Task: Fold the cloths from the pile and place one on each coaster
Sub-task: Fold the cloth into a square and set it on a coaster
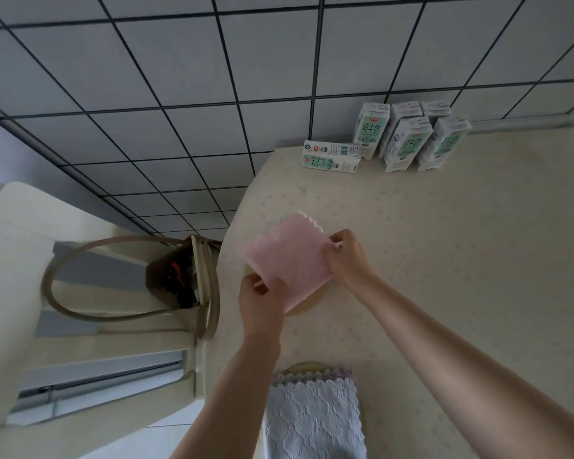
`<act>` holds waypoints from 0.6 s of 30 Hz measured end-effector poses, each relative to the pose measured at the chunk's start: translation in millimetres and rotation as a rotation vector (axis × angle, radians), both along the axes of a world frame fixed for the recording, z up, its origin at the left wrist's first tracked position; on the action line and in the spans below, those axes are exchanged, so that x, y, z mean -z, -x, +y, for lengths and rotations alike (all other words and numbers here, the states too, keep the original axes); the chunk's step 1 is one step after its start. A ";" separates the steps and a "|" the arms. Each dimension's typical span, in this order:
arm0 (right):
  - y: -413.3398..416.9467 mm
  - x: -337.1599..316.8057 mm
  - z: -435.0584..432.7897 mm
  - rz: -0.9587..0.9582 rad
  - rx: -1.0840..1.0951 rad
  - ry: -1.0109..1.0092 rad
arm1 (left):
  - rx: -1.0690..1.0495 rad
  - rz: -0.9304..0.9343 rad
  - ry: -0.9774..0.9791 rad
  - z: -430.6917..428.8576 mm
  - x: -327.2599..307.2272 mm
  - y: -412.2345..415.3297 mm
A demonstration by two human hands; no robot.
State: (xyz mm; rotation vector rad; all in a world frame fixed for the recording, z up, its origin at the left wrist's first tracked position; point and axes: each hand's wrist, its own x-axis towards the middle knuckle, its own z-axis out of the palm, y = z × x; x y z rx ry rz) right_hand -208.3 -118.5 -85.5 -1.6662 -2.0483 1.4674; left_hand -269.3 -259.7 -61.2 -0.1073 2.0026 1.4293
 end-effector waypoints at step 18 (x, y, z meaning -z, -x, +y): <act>-27.3 20.9 -43.3 0.018 -0.032 -0.039 | 0.216 0.386 0.218 -19.9 30.8 29.7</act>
